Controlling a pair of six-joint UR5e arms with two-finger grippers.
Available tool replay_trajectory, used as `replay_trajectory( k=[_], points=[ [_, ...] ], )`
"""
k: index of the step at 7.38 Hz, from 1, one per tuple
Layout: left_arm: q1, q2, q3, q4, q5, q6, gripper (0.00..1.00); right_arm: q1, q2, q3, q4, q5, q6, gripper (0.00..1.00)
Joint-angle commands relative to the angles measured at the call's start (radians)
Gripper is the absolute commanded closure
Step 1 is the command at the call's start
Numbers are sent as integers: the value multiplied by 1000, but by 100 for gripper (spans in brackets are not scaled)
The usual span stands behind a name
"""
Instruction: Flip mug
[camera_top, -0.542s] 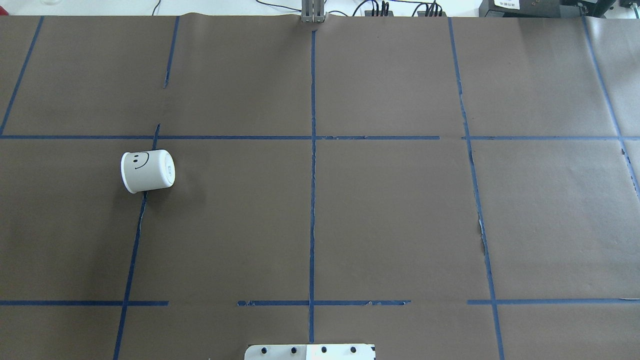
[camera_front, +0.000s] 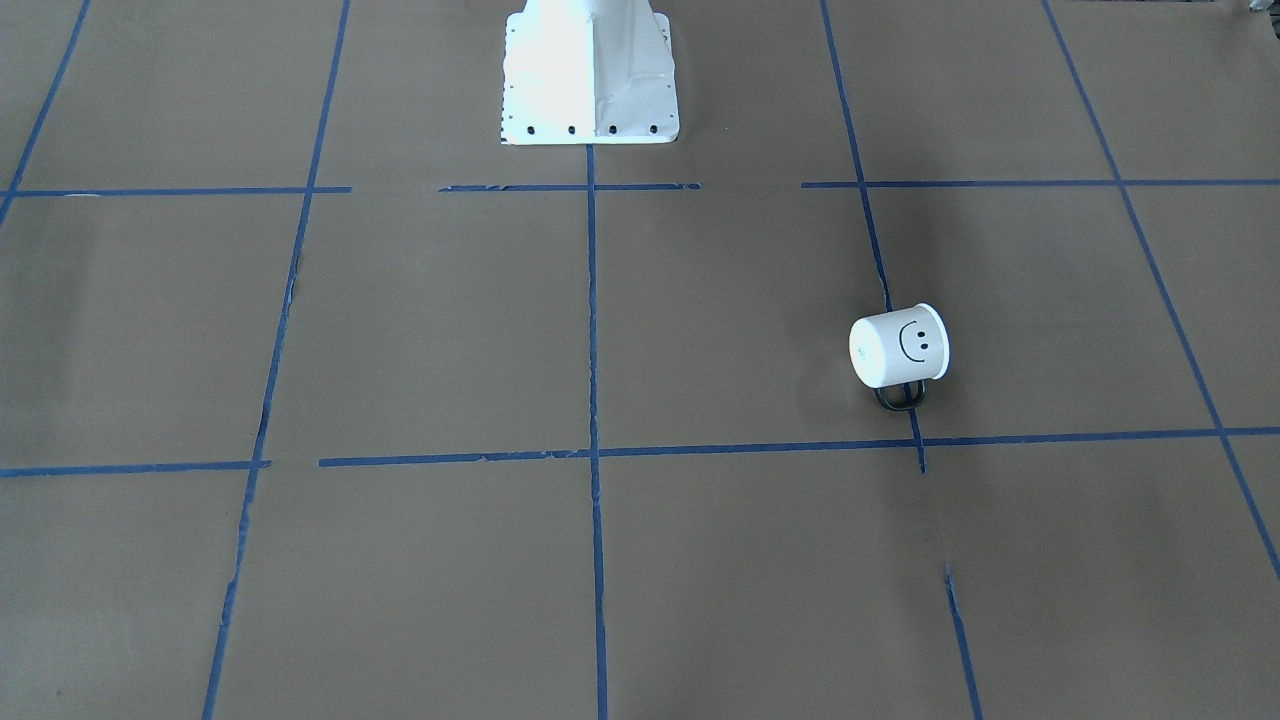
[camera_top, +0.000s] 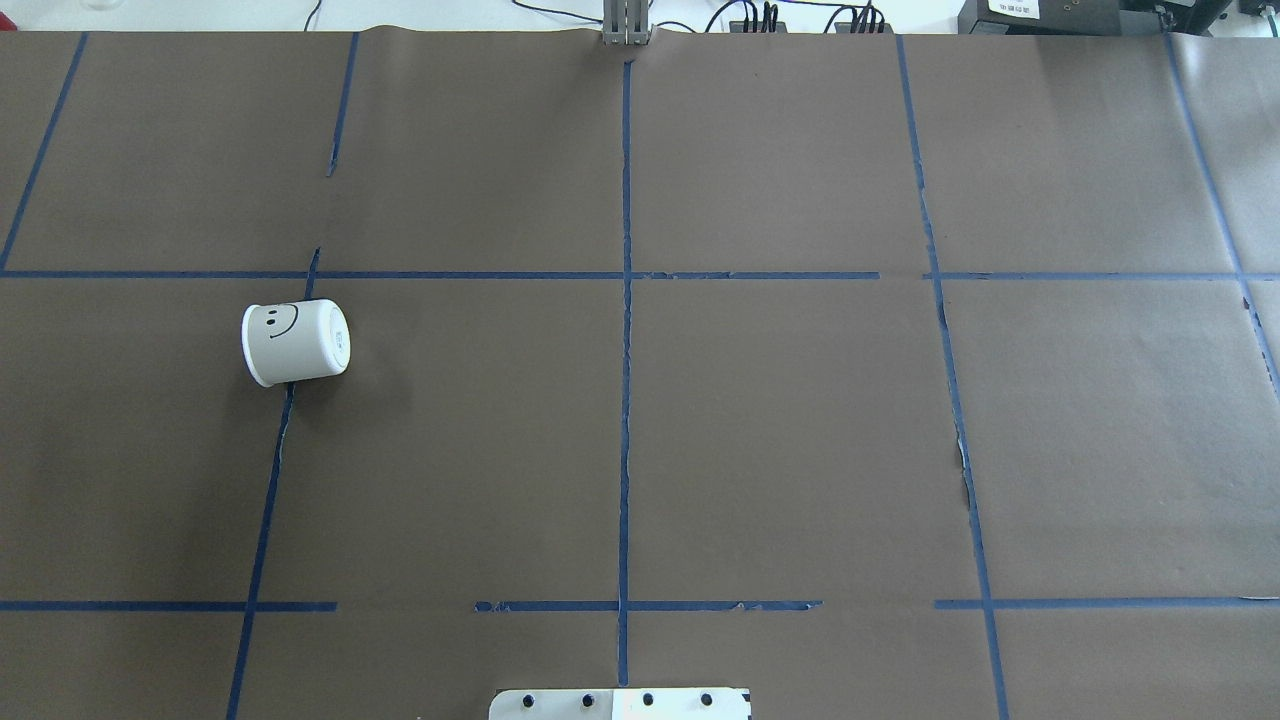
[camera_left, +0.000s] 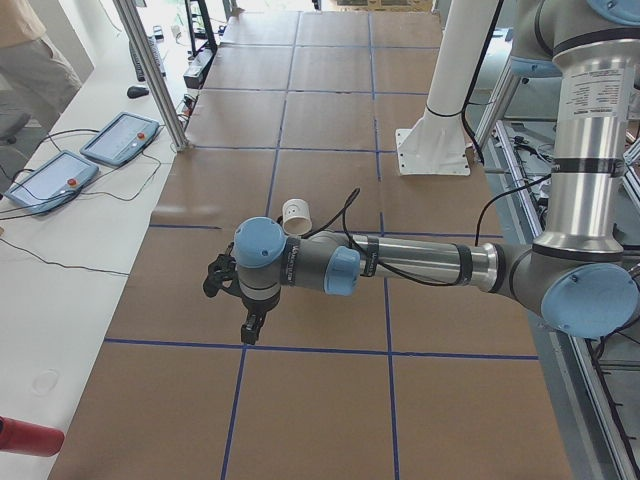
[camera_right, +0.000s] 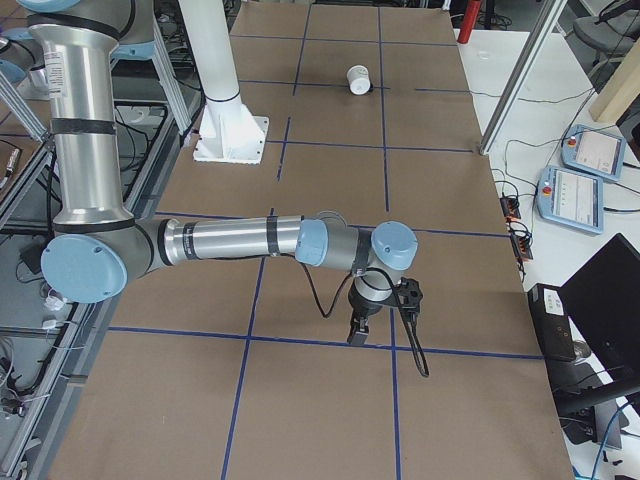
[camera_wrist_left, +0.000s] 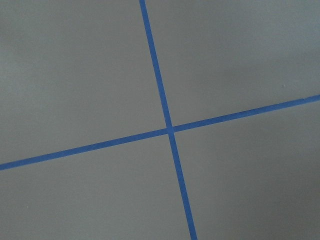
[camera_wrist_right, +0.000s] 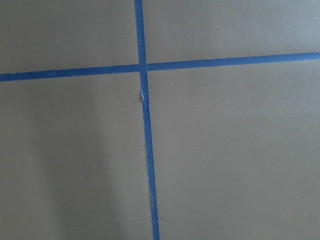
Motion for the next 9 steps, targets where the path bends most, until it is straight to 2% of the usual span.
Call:
replay_trajectory(
  k=[1, 2, 4, 6, 7, 8, 9],
  points=[
    [50, -2, -21, -3, -3, -3, 0, 0, 1, 0, 0, 0, 0, 0],
    [129, -5, -40, -28, -3, -99, 0, 0, 1, 0, 0, 0, 0, 0],
    [281, -12, -32, -339, 1, -308, 0, 0, 1, 0, 0, 0, 0, 0],
    [422, 3, -31, -620, 9, -670, 0, 0, 1, 0, 0, 0, 0, 0],
    [490, 33, -31, -802, 35, -883, 0, 0, 1, 0, 0, 0, 0, 0],
    [582, 35, -31, -936, 116, -1121, 0, 0, 1, 0, 0, 0, 0, 0],
    [657, 34, -32, -1021, 194, -1287, 0, 0, 1, 0, 0, 0, 0, 0]
  ],
)
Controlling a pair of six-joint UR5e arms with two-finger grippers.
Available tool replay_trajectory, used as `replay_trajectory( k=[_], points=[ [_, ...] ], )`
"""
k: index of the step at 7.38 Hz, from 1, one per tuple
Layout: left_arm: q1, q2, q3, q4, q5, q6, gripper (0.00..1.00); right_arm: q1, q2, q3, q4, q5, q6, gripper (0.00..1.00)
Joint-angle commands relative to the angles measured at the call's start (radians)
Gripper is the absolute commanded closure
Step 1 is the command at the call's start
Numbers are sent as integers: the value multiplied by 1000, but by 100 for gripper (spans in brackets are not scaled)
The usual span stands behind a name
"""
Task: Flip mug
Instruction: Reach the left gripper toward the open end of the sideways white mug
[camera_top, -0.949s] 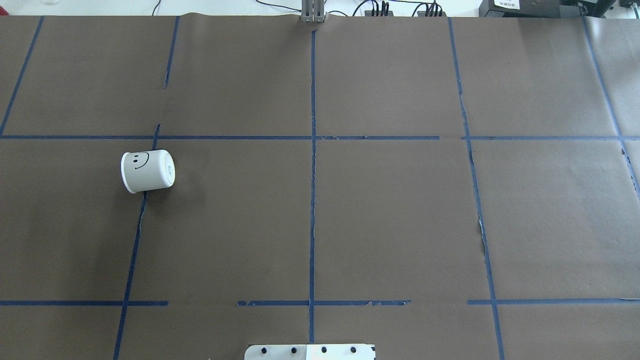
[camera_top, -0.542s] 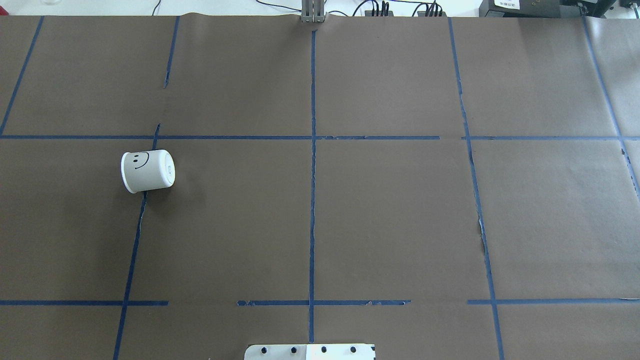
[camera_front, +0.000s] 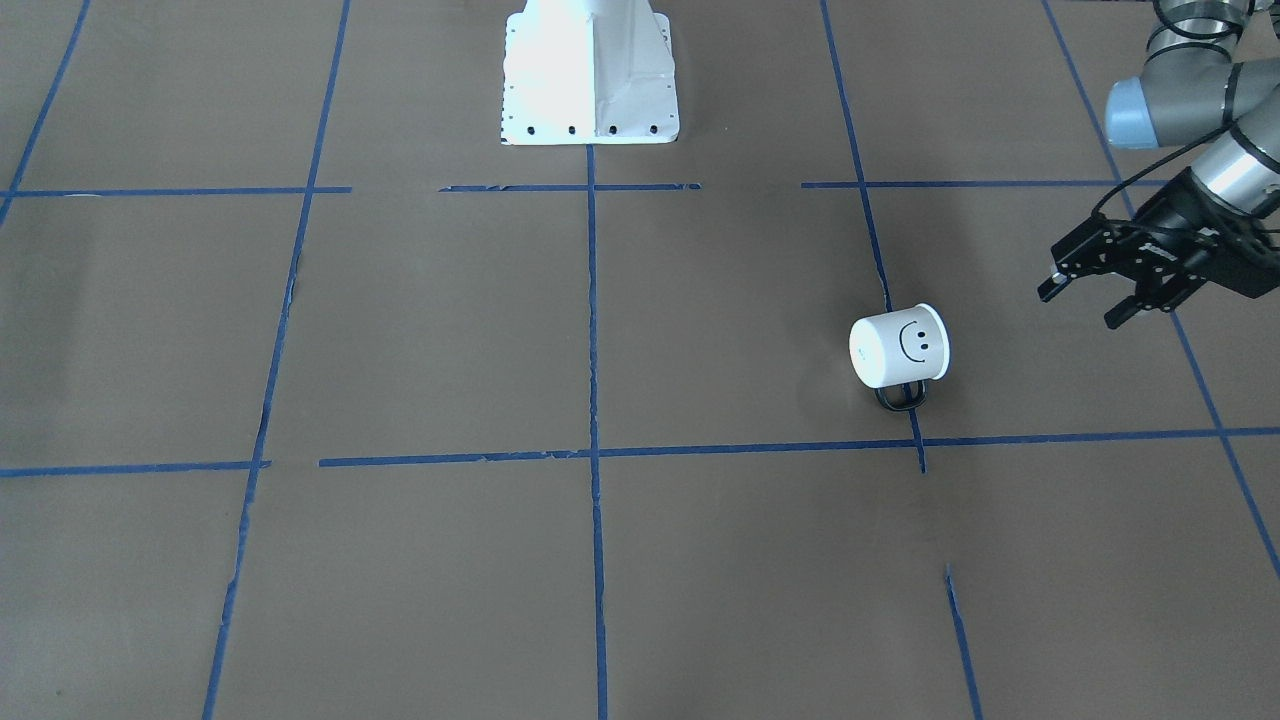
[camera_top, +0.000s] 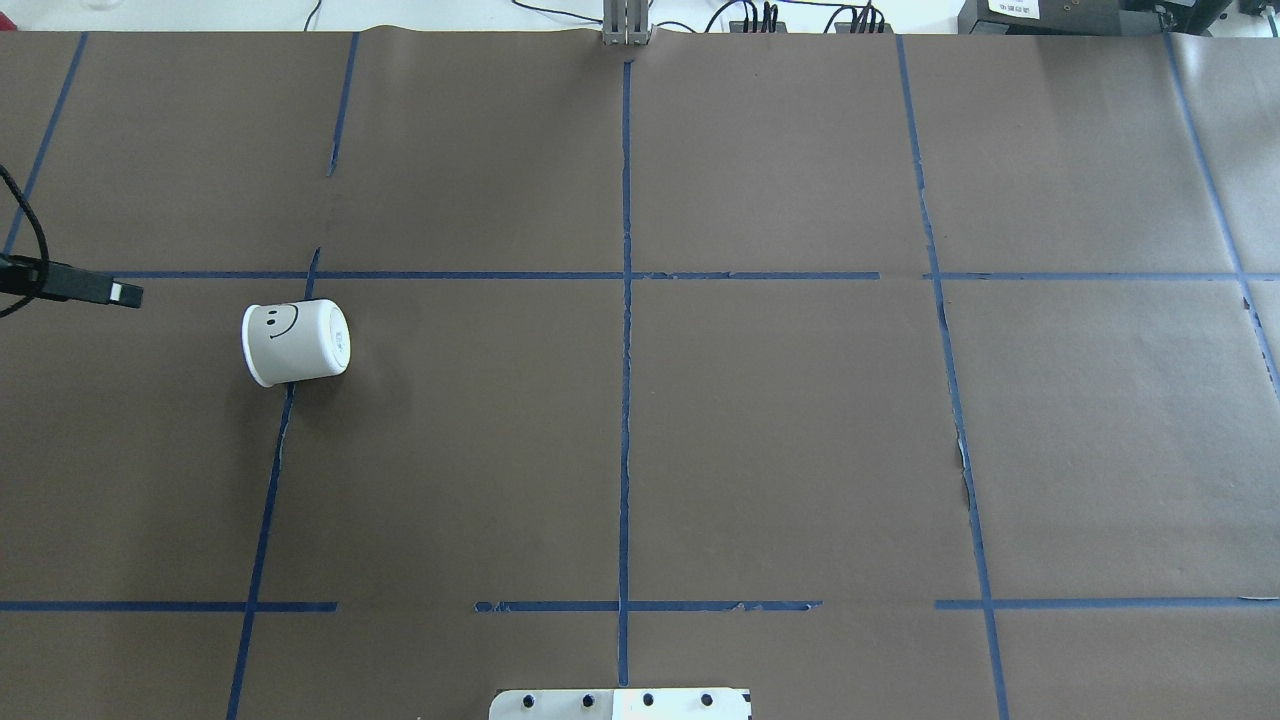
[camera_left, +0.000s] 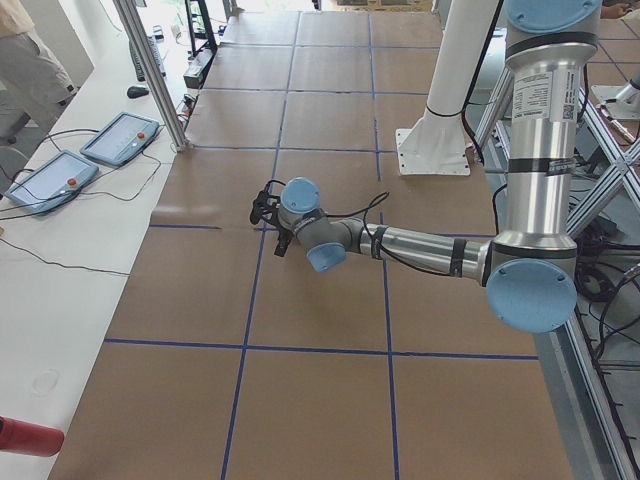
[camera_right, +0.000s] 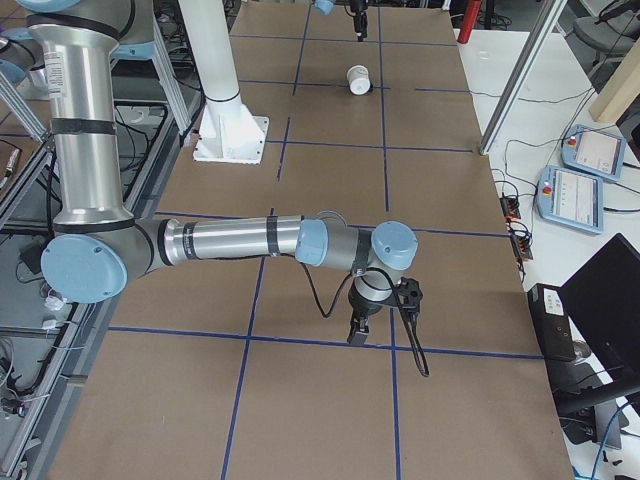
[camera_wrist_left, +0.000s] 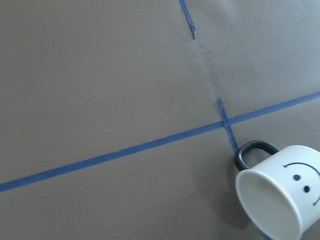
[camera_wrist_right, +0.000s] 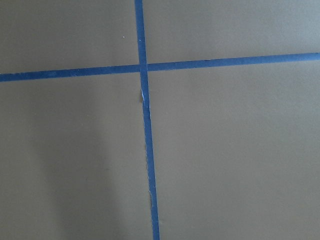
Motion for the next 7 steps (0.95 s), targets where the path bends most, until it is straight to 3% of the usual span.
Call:
replay_trajectory(
  k=[1, 2, 3, 4, 7],
  points=[
    [142, 5, 8, -251, 126, -378, 0, 0, -2, 0, 0, 0, 0, 0],
    [173, 5, 46, -407, 190, -491, 0, 0, 0, 0, 0, 0, 0, 0],
    [200, -11, 168, -588, 278, -527, 0, 0, 0, 0, 0, 0, 0, 0],
    [241, -46, 250, -668, 390, -537, 0, 0, -2, 0, 0, 0, 0, 0],
    [309, -126, 350, -816, 472, -673, 0, 0, -2, 0, 0, 0, 0, 0]
  ],
)
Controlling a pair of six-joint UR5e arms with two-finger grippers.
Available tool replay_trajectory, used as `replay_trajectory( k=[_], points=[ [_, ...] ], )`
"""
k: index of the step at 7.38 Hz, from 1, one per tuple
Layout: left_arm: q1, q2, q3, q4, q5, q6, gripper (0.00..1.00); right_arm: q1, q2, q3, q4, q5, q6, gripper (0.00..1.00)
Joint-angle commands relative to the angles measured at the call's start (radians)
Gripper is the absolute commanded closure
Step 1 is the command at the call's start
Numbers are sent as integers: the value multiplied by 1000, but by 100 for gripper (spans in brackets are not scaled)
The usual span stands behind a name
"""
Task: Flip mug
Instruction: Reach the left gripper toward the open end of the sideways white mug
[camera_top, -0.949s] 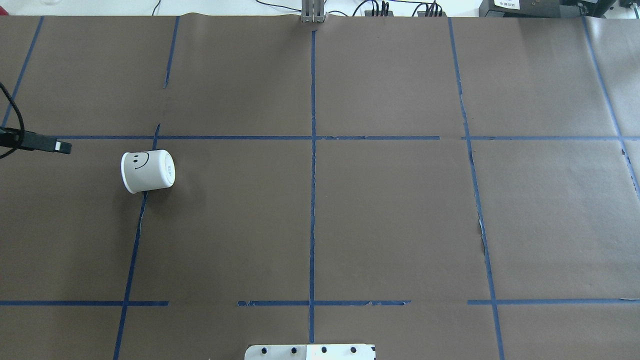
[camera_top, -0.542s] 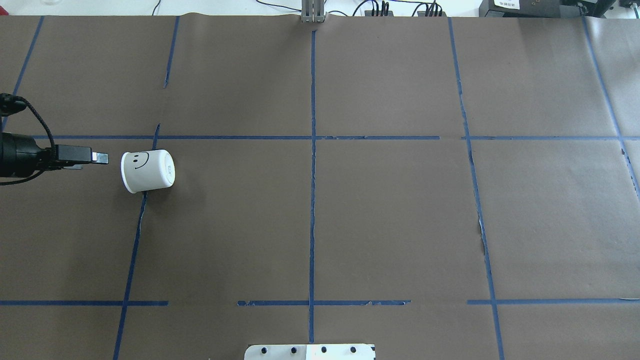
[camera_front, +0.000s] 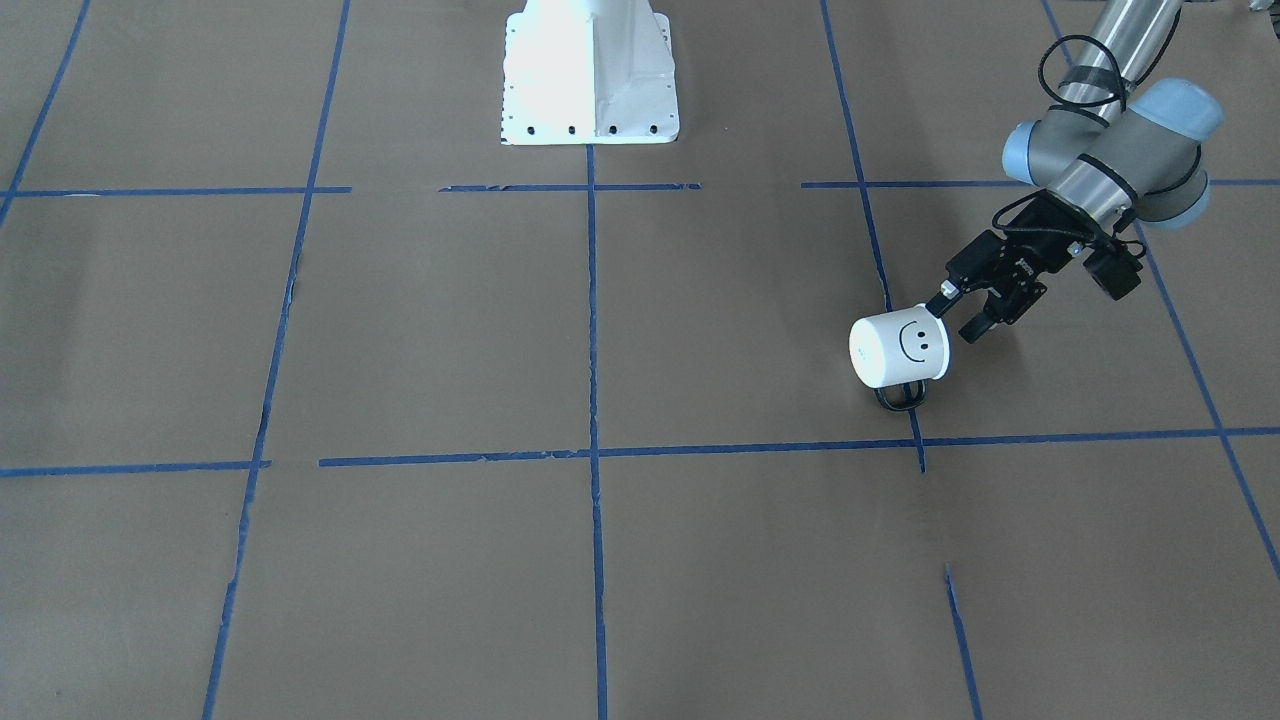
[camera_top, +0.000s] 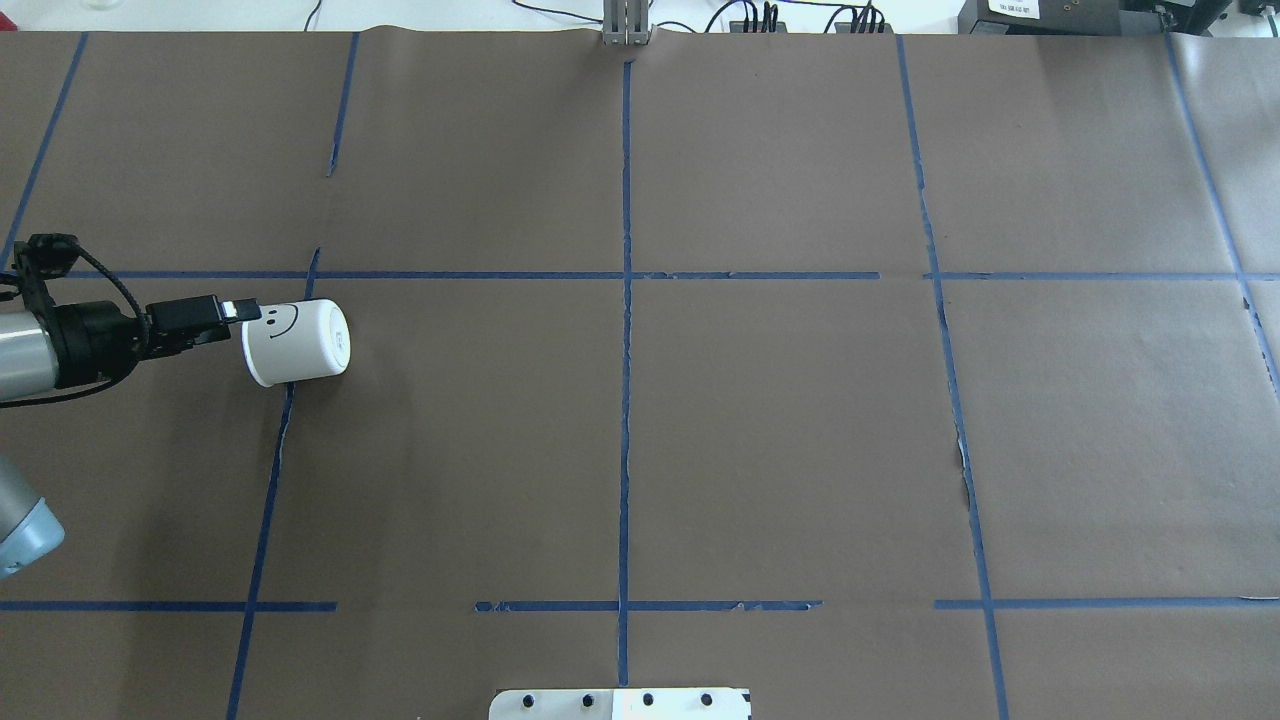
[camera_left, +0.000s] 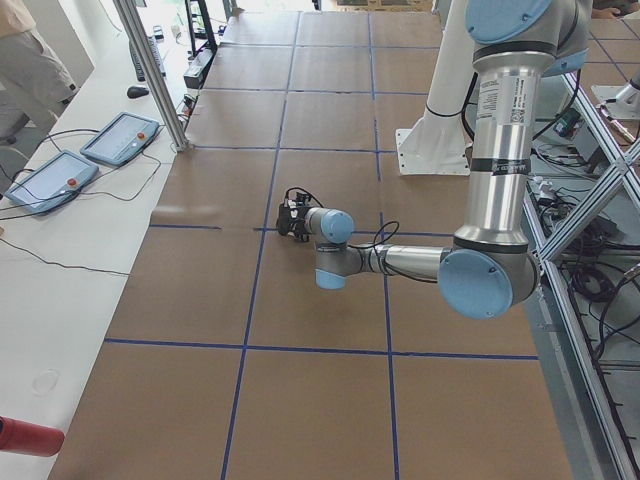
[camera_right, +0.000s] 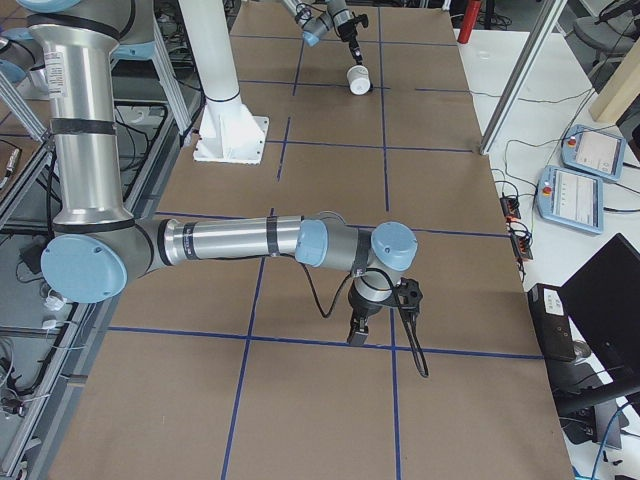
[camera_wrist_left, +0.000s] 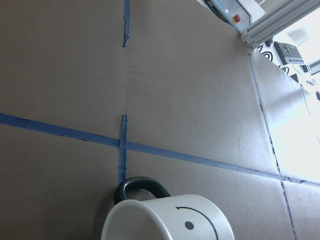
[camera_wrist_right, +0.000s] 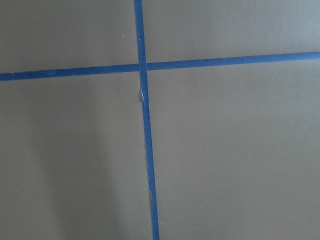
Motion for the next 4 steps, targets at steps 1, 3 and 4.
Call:
replay_trajectory(
  k=[1, 3, 4],
  points=[
    [60, -68, 82, -135, 49, -61, 1, 0, 1, 0, 0, 0, 0, 0],
    [62, -94, 93, -168, 49, -133, 72, 0, 1, 0, 0, 0, 0, 0],
    [62, -116, 101, -168, 46, -141, 100, 0, 0, 0, 0, 0, 0, 0]
  ],
)
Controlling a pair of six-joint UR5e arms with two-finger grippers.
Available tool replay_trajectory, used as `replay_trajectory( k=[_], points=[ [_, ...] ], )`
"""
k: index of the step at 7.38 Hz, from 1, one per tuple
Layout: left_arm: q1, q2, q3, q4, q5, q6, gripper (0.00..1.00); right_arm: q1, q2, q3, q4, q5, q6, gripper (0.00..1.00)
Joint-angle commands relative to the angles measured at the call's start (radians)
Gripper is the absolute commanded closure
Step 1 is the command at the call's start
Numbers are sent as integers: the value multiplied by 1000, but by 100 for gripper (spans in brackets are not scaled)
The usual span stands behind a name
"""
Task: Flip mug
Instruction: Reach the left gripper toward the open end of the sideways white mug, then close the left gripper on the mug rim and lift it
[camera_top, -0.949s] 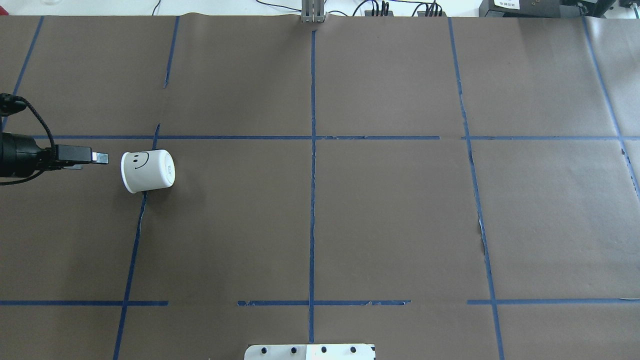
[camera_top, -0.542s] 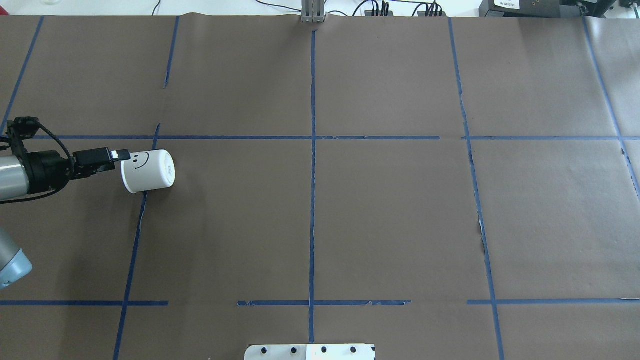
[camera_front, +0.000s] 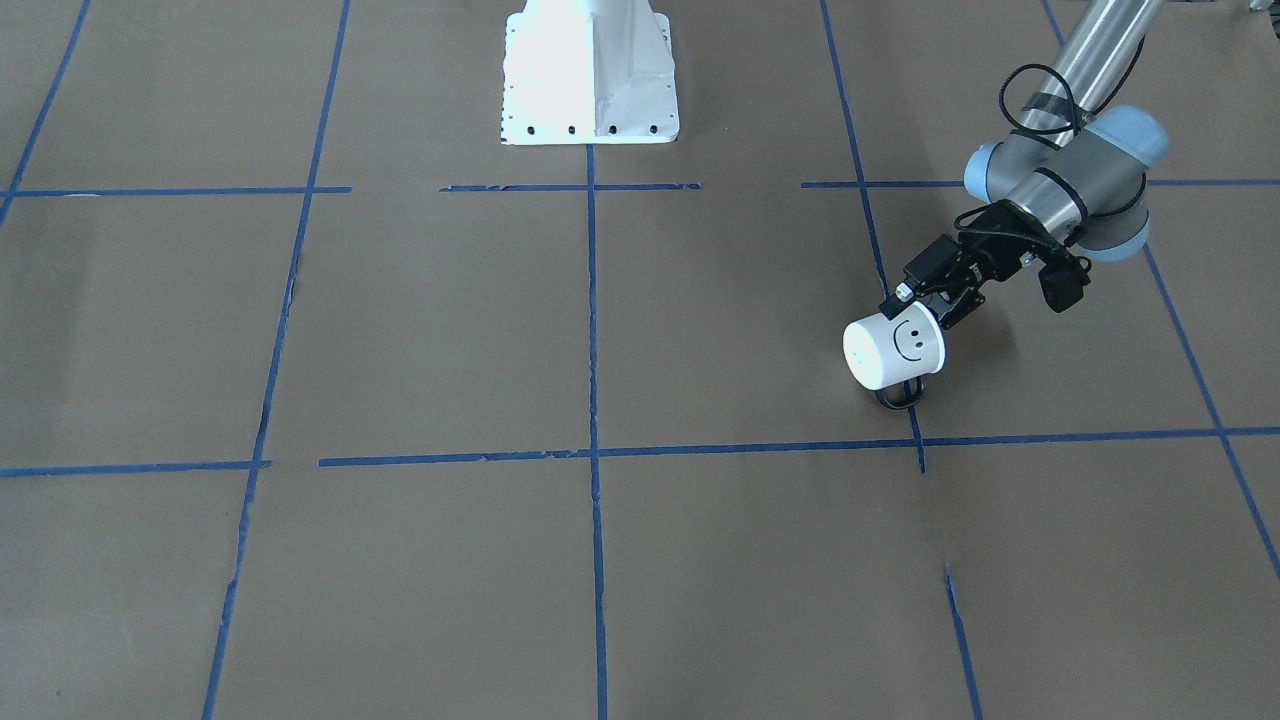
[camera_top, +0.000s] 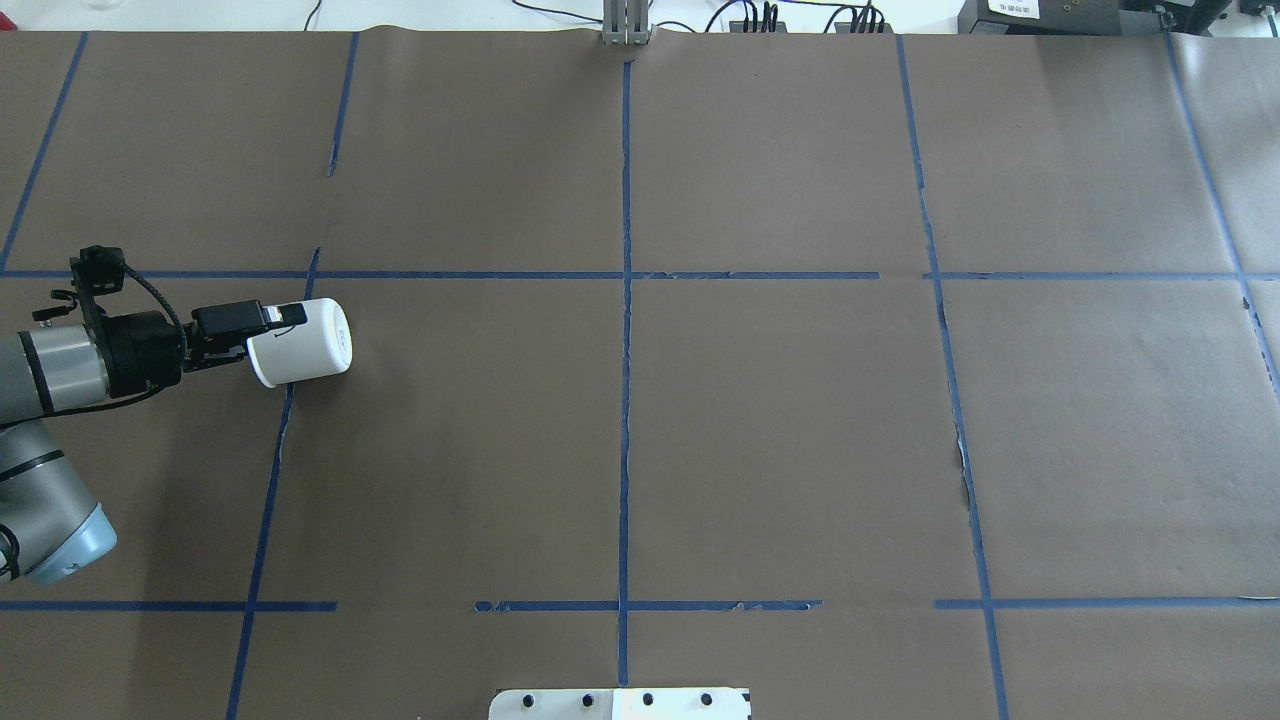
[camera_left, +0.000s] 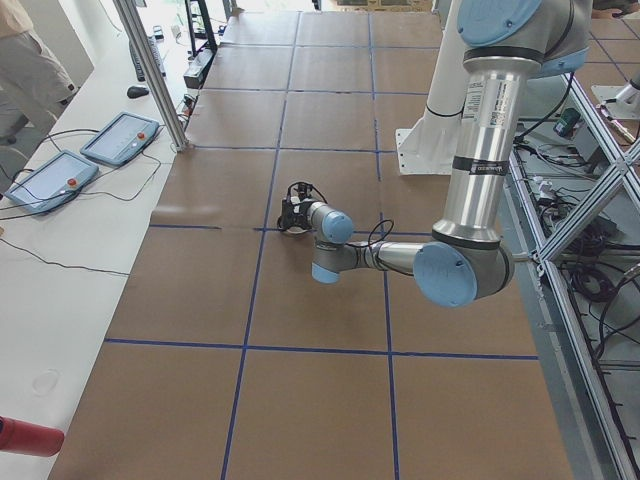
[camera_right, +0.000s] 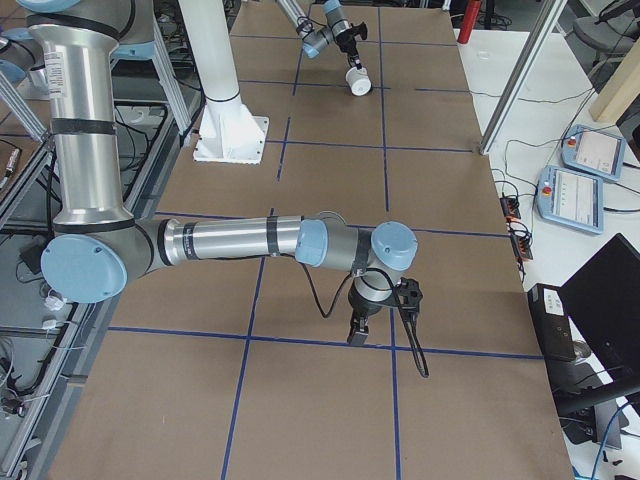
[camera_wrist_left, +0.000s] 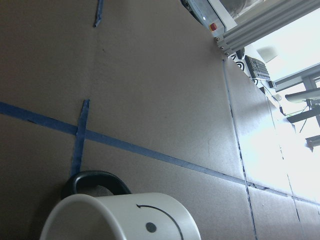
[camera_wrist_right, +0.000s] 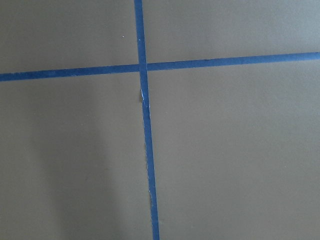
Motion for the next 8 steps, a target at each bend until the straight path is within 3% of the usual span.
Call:
replay_trajectory(
  k=[1, 5, 6, 7, 8],
  points=[
    [0, -56, 13, -11, 0, -61, 100, 0, -1, 0, 0, 0, 0, 0],
    [-73, -117, 7, 6, -4, -91, 100, 0, -1, 0, 0, 0, 0, 0],
    [-89, -150, -26, 108, -85, -89, 100, 0, 1, 0, 0, 0, 0, 0],
    [-102, -159, -136, 326, -213, -82, 100, 0, 1, 0, 0, 0, 0, 0],
    [-107, -159, -252, 527, -263, -74, 100, 0, 1, 0, 0, 0, 0, 0]
  ],
)
